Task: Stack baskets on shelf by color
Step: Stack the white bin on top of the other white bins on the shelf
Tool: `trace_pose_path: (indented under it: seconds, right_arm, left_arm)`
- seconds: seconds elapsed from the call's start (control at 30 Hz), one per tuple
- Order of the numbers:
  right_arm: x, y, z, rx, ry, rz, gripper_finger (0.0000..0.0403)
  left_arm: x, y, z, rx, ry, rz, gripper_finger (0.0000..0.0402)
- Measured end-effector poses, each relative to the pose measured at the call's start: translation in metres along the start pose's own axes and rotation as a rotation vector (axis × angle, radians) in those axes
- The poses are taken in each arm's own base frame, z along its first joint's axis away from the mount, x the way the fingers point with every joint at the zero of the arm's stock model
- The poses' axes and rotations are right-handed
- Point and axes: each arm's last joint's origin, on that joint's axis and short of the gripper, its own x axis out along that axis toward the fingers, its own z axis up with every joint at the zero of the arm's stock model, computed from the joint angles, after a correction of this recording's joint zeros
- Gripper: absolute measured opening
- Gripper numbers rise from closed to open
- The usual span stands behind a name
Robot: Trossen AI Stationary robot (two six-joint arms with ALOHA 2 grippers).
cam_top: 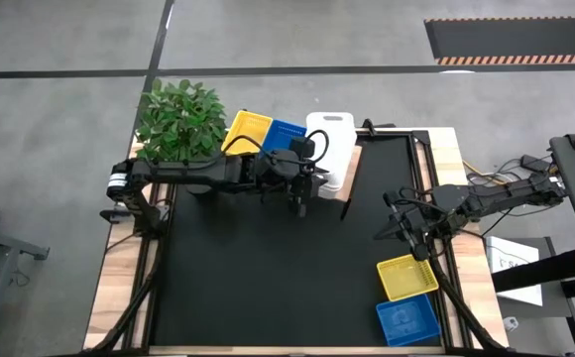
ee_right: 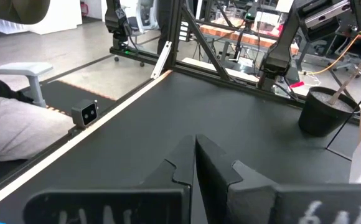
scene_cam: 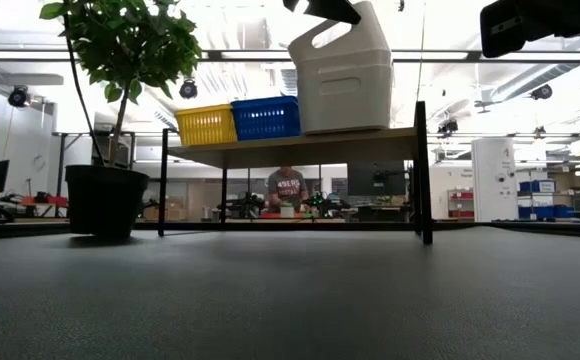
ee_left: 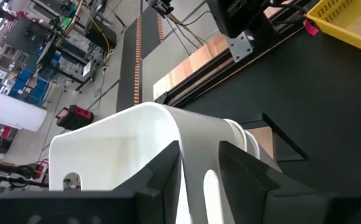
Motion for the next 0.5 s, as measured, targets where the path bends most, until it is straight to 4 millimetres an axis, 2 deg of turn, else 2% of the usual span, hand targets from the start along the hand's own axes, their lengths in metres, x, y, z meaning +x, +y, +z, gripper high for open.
trace_pose_path:
  seconds: [0.23,0.5]
  right_arm:
    - [0.0000,0.0000,-0.0001,0.003,0.001,0.000,0.0009]
    - [0.0001,0.0000,-0.0001,0.003,0.001,0.000,0.0009]
  left_arm:
    - [-0.0004,-0.0001,-0.0008,0.003,0.014,0.003,0.0101]
    - [-0.0038,0.0025,0.0013,0.000,0.004,0.010,0.0177]
